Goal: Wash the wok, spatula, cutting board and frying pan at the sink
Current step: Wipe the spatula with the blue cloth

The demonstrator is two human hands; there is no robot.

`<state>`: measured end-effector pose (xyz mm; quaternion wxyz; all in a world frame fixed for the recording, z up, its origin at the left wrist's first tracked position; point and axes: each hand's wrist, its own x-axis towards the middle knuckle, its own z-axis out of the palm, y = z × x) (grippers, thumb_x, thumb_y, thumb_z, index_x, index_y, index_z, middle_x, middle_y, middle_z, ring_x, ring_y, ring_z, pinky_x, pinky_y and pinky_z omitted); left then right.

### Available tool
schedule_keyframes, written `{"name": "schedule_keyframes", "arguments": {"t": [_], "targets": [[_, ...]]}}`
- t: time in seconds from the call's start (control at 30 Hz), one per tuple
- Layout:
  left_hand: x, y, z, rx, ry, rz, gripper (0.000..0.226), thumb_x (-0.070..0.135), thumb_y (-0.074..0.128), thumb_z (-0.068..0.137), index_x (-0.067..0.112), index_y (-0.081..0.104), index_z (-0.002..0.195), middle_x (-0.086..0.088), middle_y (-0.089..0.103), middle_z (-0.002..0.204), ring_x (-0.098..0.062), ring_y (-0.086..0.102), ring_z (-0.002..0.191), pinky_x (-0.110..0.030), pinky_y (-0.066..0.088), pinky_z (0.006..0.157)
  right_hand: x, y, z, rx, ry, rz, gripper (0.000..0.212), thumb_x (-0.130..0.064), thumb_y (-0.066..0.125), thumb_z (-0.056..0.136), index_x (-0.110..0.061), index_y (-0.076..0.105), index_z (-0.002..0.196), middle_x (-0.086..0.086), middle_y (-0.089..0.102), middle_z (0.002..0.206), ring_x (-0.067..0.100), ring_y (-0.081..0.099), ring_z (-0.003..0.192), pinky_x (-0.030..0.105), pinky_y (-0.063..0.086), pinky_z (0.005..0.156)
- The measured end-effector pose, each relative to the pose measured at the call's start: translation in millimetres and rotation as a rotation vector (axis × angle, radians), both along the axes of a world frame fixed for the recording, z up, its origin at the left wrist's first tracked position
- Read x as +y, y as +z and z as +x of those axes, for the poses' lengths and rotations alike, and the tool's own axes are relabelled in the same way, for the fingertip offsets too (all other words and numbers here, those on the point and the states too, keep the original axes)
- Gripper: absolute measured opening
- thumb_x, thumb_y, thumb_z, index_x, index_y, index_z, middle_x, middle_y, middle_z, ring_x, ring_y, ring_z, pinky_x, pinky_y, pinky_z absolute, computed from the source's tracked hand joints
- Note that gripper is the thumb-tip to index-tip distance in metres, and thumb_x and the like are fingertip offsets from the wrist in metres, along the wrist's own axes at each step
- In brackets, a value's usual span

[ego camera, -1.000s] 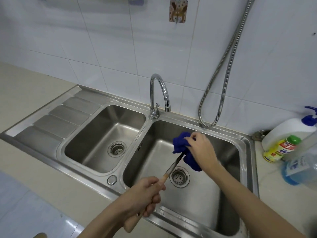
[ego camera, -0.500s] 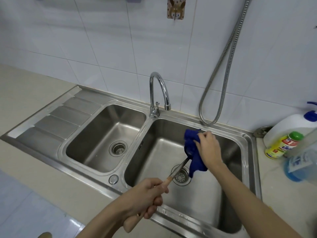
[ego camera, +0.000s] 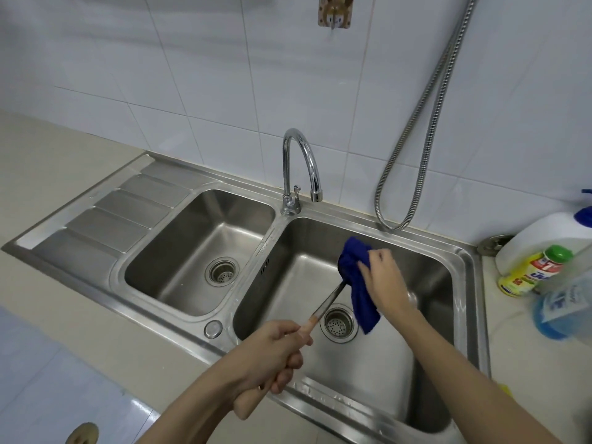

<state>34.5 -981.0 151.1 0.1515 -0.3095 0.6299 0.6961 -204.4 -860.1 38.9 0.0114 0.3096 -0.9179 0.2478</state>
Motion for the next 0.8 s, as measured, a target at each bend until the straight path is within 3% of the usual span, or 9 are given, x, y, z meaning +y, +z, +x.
{"name": "schedule_keyframes", "arguments": {"t": [0.17,0.33,0.47,0.57,0.67,0.8], "targets": [[-3,-3,-3,0.001,-0.029,-0.060,0.026,0.026,0.045,0.099,0.001,0.053,0.104,0.005,0.045,0.053,-0.009,0.036,0.035,-0.017,0.029,0.033,-5,-10,28,-0.073,0.159,-0.071,0.029,-0.020,0.059,0.092,-0.010,0.053,0.119,0.006,0.050,0.118,0.017,0.054,0.101,0.027,0.049,0.086],[-5,-3,9,-0.026,-0.075,-0.084,0.026,0.026,0.045,0.099,0.002,0.052,0.104,0.006,0.044,0.050,-0.009,0.033,0.031,-0.015,0.026,0.031,6,0,-4,0.092,0.076,0.182,0.020,-0.017,0.048,0.095,-0.008,0.055,0.111,0.011,0.056,0.108,0.023,0.056,0.088,0.032,0.047,0.078],[-3,-6,-2,-0.028,-0.068,-0.089,0.022,0.024,0.044,0.099,0.004,0.053,0.101,0.006,0.044,0.050,-0.009,0.035,0.032,-0.016,0.028,0.032,-6,-4,8,0.058,0.233,0.239,0.018,-0.019,0.053,0.093,-0.010,0.055,0.108,0.007,0.057,0.108,0.017,0.057,0.090,0.030,0.049,0.078],[-1,-4,1,-0.032,-0.073,-0.067,0.026,0.029,0.045,0.099,0.003,0.052,0.103,0.005,0.043,0.051,-0.009,0.033,0.032,-0.015,0.026,0.031,1,-2,-1,0.081,0.182,0.271,0.018,-0.019,0.050,0.093,-0.010,0.055,0.108,0.007,0.055,0.107,0.021,0.058,0.090,0.032,0.048,0.077],[-2,-5,3,-0.027,-0.054,-0.048,0.032,0.034,0.047,0.098,0.003,0.053,0.104,0.005,0.043,0.052,-0.008,0.032,0.032,-0.015,0.026,0.032,13,4,-14,0.105,0.033,0.246,0.020,-0.017,0.049,0.094,-0.006,0.056,0.109,0.012,0.055,0.106,0.026,0.057,0.089,0.034,0.045,0.076],[6,-11,-9,-0.023,-0.087,-0.113,0.025,0.028,0.044,0.099,0.005,0.052,0.100,0.004,0.045,0.053,-0.010,0.035,0.033,-0.016,0.027,0.033,5,-2,15,-0.012,0.180,0.079,0.017,-0.014,0.057,0.090,-0.007,0.058,0.105,0.008,0.055,0.106,0.019,0.057,0.088,0.026,0.046,0.076]]}}
